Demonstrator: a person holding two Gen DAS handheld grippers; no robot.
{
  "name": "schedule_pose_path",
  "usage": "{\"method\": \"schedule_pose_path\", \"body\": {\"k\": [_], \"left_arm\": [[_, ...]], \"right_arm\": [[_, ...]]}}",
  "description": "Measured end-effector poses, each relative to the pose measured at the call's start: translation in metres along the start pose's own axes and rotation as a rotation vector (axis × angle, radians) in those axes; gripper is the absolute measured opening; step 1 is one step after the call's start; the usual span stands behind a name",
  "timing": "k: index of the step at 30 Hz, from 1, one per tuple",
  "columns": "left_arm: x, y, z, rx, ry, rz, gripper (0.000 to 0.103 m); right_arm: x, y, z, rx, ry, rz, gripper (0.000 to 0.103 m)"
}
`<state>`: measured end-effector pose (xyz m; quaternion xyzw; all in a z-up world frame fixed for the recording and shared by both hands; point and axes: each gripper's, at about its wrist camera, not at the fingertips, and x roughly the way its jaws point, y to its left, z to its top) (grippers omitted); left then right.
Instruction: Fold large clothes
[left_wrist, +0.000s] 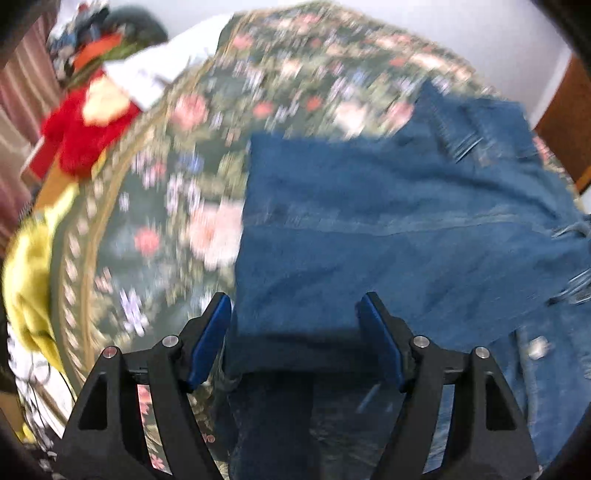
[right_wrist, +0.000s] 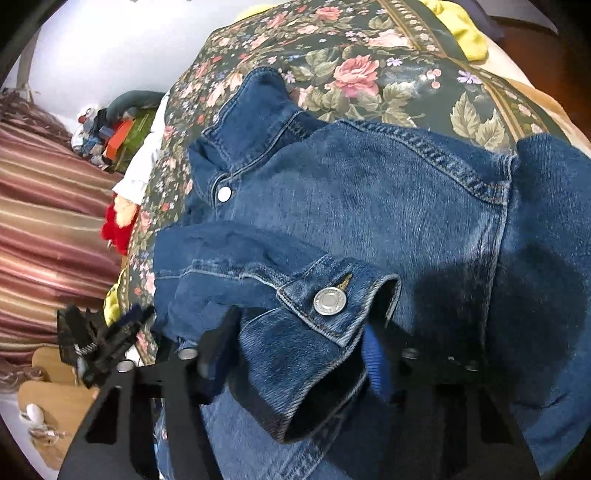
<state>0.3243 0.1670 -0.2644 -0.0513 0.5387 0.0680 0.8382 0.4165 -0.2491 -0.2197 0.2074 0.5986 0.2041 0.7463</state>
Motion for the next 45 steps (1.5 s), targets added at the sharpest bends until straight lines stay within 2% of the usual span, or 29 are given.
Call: {"method": "schedule_pose_path", "body": {"k": [1,4,6,12,15,18,20,22,24,26,28,31,32,34,36,39,42,45], "left_arm": [[0.006,0.003,-0.004,-0.011,0.019,-0.007,0.072],[0.007,0.006,-0.012,-0.028,0.012,-0.034,0.072],[0.002,0.006,-0.012,-0.027,0.007,-0.044,0.072],[-0.028,-0.001,0.0,-0.008,-0.061,-0.064,0.072],[-0.019,-0.007,0.006,0.013,-0.038,-0.043,0.072],[0.0,-0.016,0.0,0.024,0.015,-0.037,0.072],[0.004,-0.018,-0.005,0.019,0.007,-0.028,0.073],[0.003,-0.017,-0.009,0.01,-0.012,-0.026,0.074],[0.005,-0.013,-0.011,-0.014,0.003,-0.042,0.075],[0.01,-0.009,-0.012,-0.033,0.024,-0.051,0.08],[0.013,-0.007,-0.015,-0.028,0.038,-0.042,0.084],[0.014,-0.007,-0.019,-0.008,0.042,-0.033,0.085],[0.014,-0.009,-0.02,-0.003,0.039,-0.026,0.085],[0.01,-0.012,-0.02,0.015,0.031,-0.005,0.084],[0.002,-0.017,-0.019,0.043,0.02,0.018,0.084],[-0.018,-0.029,-0.01,0.093,-0.028,0.001,0.084],[-0.041,-0.048,0.002,0.136,-0.089,-0.027,0.084],[-0.055,-0.072,0.013,0.176,-0.132,-0.06,0.084]], "right_arm": [[-0.001,0.003,0.001,-0.005,0.001,0.007,0.04],[-0.011,0.023,0.003,-0.073,-0.054,-0.02,0.031],[-0.023,0.045,0.003,-0.16,-0.114,-0.073,0.031],[-0.067,0.094,-0.004,-0.33,-0.301,-0.14,0.03],[-0.079,0.108,-0.007,-0.407,-0.332,-0.173,0.03],[-0.079,0.1,-0.009,-0.437,-0.329,-0.242,0.03],[-0.072,0.088,-0.008,-0.431,-0.308,-0.279,0.03],[-0.06,0.069,-0.007,-0.409,-0.257,-0.312,0.03],[-0.044,0.047,-0.007,-0.388,-0.199,-0.344,0.031],[-0.033,0.033,-0.01,-0.384,-0.152,-0.365,0.031],[-0.025,0.024,-0.014,-0.393,-0.116,-0.385,0.038],[-0.025,0.023,-0.022,-0.45,-0.117,-0.458,0.049],[-0.028,0.024,-0.025,-0.47,-0.129,-0.494,0.061],[-0.036,0.026,-0.03,-0.507,-0.164,-0.578,0.076],[-0.049,0.028,-0.032,-0.525,-0.2,-0.609,0.076],[-0.071,0.034,-0.031,-0.498,-0.249,-0.574,0.076],[-0.086,0.042,-0.026,-0.448,-0.286,-0.475,0.076],[-0.081,0.053,-0.02,-0.402,-0.277,-0.366,0.077]]}}
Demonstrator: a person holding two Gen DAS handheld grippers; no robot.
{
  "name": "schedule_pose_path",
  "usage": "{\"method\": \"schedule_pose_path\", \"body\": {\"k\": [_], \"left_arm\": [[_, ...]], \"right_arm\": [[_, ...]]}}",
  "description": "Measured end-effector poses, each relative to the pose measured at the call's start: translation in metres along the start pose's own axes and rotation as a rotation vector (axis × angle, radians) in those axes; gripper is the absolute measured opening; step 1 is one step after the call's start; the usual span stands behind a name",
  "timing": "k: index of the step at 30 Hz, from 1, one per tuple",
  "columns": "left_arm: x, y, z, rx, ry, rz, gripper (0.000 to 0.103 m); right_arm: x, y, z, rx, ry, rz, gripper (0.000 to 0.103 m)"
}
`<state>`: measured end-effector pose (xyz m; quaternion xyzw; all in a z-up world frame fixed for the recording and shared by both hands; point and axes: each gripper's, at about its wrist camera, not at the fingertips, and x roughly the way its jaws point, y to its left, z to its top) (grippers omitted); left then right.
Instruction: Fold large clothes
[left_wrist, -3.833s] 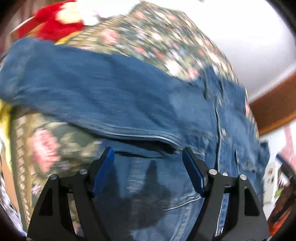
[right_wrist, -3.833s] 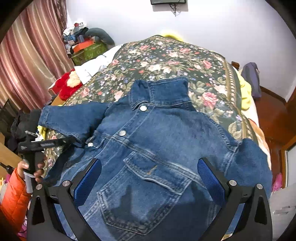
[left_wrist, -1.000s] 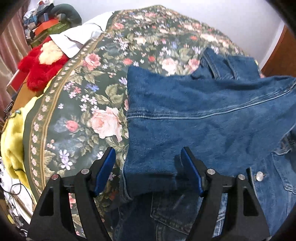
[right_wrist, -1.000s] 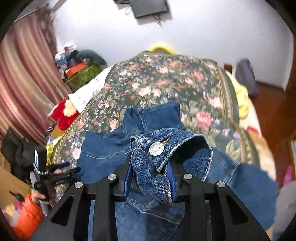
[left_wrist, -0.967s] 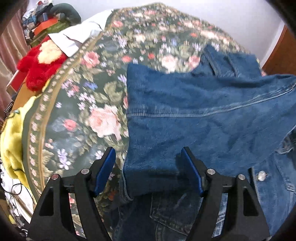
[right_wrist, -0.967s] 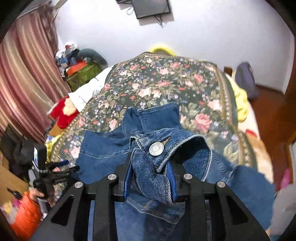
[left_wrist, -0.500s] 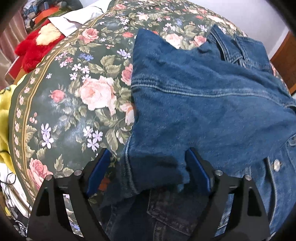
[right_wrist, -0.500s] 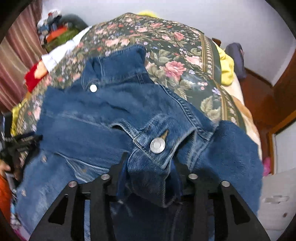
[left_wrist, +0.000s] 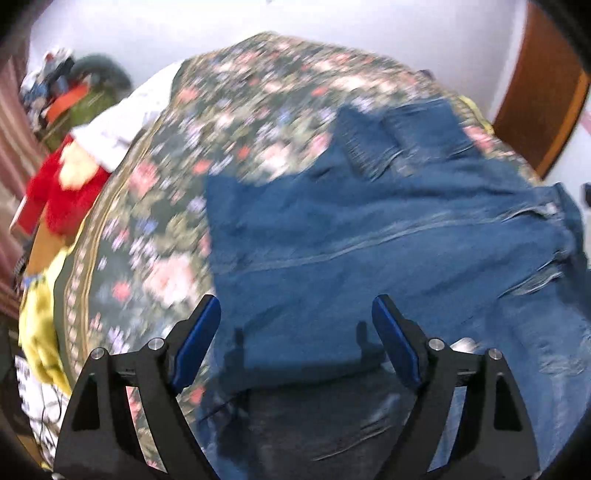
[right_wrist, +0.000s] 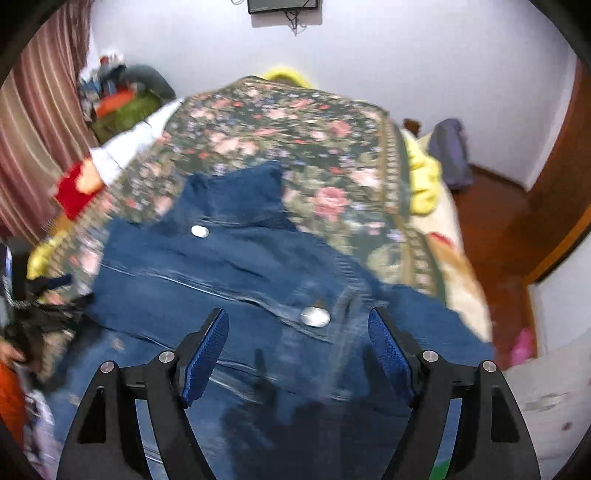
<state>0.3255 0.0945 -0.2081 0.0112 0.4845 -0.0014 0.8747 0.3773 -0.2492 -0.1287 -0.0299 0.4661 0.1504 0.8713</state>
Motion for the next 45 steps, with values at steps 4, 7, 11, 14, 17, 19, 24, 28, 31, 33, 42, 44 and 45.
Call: {"method": "schedule_pose_path", "body": {"k": [4,7,11,14,17,19,24,28,31,33,42,44,45], "left_arm": [[0.014,-0.034,0.01,0.043,0.01,-0.031,0.084],[0.04,-0.05,0.007,0.074,0.088,-0.047,0.084],[0.045,-0.053,-0.003,0.058,0.09,-0.041,0.085],[0.038,-0.053,-0.004,0.096,0.097,-0.043,0.085],[0.025,-0.055,-0.004,0.154,0.095,-0.016,0.085],[0.014,-0.057,-0.005,0.181,0.08,0.003,0.084],[-0.007,-0.063,0.013,0.194,0.012,0.01,0.084],[-0.016,-0.077,0.034,0.168,-0.042,-0.032,0.085],[-0.01,-0.093,0.047,0.164,-0.05,-0.068,0.085],[0.001,-0.108,0.051,0.172,-0.029,-0.091,0.085],[0.059,-0.164,0.046,0.207,0.13,-0.184,0.085],[0.06,-0.17,0.046,0.216,0.116,-0.16,0.085],[0.059,-0.172,0.046,0.22,0.113,-0.159,0.085]], "right_arm": [[0.04,0.024,-0.004,0.003,0.083,0.045,0.078],[0.075,0.036,-0.019,0.024,0.181,0.047,0.078],[0.087,0.044,-0.029,0.002,0.201,0.024,0.078],[0.069,0.035,-0.029,0.029,0.177,0.069,0.078],[0.048,0.017,-0.03,0.07,0.151,0.081,0.078],[0.028,-0.001,-0.032,0.103,0.111,0.08,0.078],[-0.014,-0.051,-0.051,0.204,0.026,-0.008,0.086],[-0.033,-0.095,-0.076,0.335,0.017,-0.04,0.089],[-0.033,-0.125,-0.1,0.458,0.053,-0.017,0.089],[-0.029,-0.142,-0.118,0.542,0.087,0.014,0.089],[0.005,-0.18,-0.156,0.754,0.174,0.18,0.089],[0.009,-0.185,-0.153,0.768,0.161,0.19,0.088],[0.012,-0.186,-0.15,0.77,0.154,0.177,0.087]]}}
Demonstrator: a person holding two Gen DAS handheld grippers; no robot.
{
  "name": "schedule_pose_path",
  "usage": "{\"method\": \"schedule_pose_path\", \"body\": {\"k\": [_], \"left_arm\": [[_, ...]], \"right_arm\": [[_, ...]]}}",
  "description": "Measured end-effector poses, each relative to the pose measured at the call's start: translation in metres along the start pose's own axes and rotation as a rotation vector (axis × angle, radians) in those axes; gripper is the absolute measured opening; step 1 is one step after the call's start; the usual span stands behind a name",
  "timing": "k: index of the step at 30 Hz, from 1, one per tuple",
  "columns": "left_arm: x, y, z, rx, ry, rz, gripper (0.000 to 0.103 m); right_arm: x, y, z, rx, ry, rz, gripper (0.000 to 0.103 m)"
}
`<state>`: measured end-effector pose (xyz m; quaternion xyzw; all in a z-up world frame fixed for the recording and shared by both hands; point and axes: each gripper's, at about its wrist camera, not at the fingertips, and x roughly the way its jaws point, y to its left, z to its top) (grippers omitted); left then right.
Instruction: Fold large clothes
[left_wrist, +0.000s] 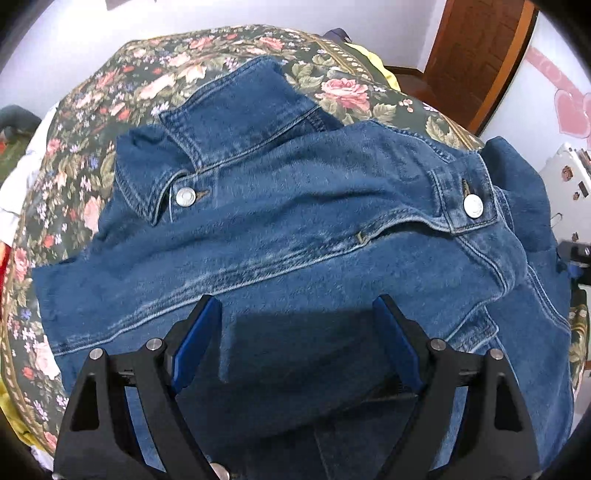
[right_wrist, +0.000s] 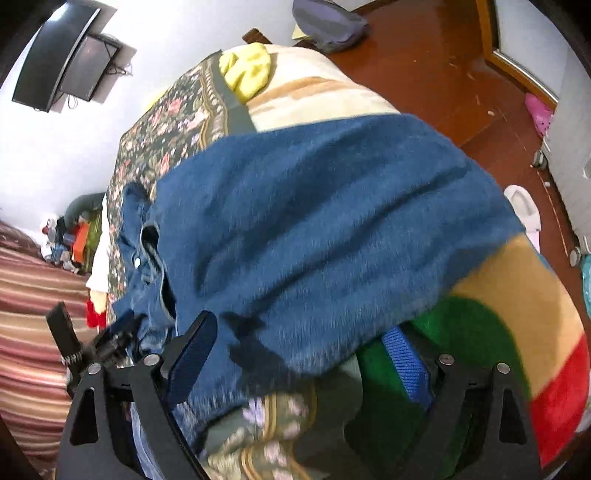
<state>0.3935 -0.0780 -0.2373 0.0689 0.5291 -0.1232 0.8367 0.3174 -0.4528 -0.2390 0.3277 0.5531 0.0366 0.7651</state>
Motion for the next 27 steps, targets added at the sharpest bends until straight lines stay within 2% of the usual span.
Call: {"method": "schedule_pose_path", "body": {"k": [3,6,8,11,14,17,23,27], "left_arm": [[0.0,-0.003,-0.001,0.007,-0.006,0.009,0.085],[0.0,-0.002,-0.002,-0.005,-0.007,0.0,0.086],[-0.001,0.001,-0.002,-0.014,-0.007,-0.008,0.085],[-0.004,0.002,-0.003,-0.02,-0.011,-0.011,0.085],[-0.01,0.005,-0.006,-0.027,-0.022,-0.013,0.085],[-0.021,0.01,-0.009,-0.039,-0.046,-0.017,0.085],[-0.057,0.036,-0.024,-0.094,-0.113,-0.002,0.085],[-0.086,0.058,-0.039,-0.127,-0.167,0.027,0.085]], "right_arm": [[0.004,0.005,0.008,-0.014,-0.036,-0.023,0.077],[0.012,0.007,0.023,0.002,-0.071,-0.045,0.06],[0.013,0.008,0.029,0.007,-0.093,-0.064,0.038],[0.007,0.017,0.035,-0.03,-0.136,-0.094,0.023],[-0.01,0.034,0.037,-0.087,-0.197,-0.1,0.017],[-0.036,0.06,0.035,-0.162,-0.28,-0.069,0.013],[-0.081,0.152,0.022,-0.388,-0.414,0.018,0.009],[-0.079,0.22,0.004,-0.52,-0.422,0.098,0.009]]}}
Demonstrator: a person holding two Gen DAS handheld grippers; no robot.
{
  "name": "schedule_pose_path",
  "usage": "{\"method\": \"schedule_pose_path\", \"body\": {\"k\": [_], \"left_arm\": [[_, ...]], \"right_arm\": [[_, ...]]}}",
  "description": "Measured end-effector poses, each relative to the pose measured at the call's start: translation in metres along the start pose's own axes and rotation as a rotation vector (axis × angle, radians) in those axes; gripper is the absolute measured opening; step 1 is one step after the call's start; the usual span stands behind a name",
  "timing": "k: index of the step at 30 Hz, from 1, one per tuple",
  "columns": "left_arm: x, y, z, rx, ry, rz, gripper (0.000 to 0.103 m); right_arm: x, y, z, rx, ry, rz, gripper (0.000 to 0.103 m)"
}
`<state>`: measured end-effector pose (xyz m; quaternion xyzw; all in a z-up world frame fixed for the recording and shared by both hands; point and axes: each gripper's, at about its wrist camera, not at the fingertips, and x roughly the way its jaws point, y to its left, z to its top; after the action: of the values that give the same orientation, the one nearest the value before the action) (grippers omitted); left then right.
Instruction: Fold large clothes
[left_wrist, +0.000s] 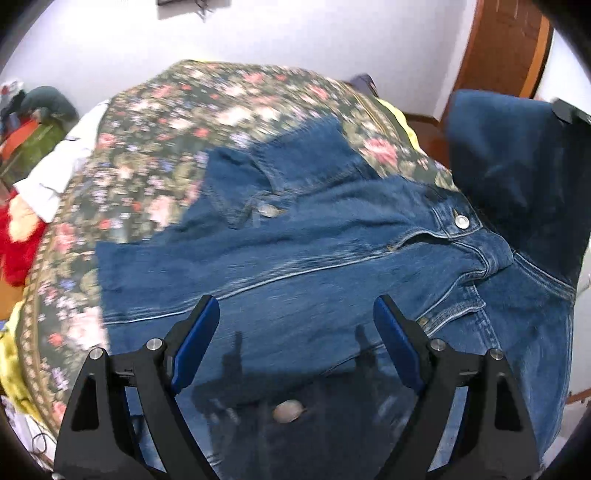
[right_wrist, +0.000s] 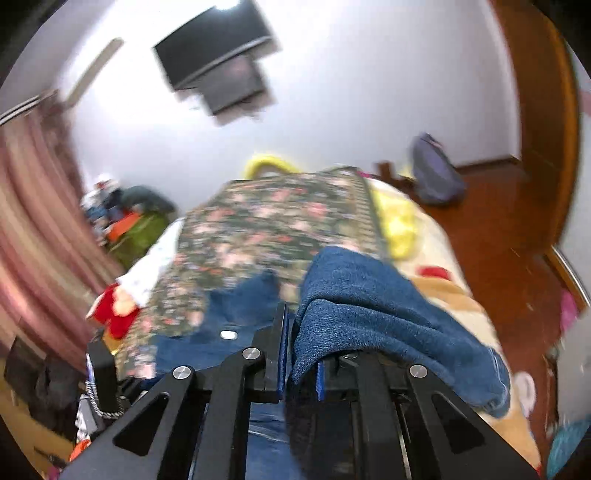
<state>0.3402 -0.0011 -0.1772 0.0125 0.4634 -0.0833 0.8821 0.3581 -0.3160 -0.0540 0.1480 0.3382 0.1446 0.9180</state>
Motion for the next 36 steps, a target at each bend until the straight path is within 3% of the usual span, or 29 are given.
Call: {"method": "schedule_pose_path", "body": {"k": [4,8,17,26,36], "left_arm": [[-0.028,0.029,-0.014,-0.031,-0.043,0.046,0.085],[-0.044,0.054,-0.033,-0.063,-0.048,0.076,0.085],[-0.04,0.065,-0.07,-0.056,0.023,0.105,0.085],[-0.045,0.024,-0.054,0.011,-0.007,0.063,0.085],[-0.052,-0.031,-0.025,0.124,-0.052,0.033,0.085]], "right_arm": [[0.038,0.064,-0.007,-0.081,0.06,0.075,0.009],[0.09,0.096,-0.036,-0.111,0.195,0.074,0.01],[0.173,0.065,-0.122,0.016,0.632,0.019,0.01],[0.139,0.049,-0.117,0.057,0.683,0.084,0.01],[0.093,0.02,-0.126,0.159,0.657,0.185,0.011]]}}
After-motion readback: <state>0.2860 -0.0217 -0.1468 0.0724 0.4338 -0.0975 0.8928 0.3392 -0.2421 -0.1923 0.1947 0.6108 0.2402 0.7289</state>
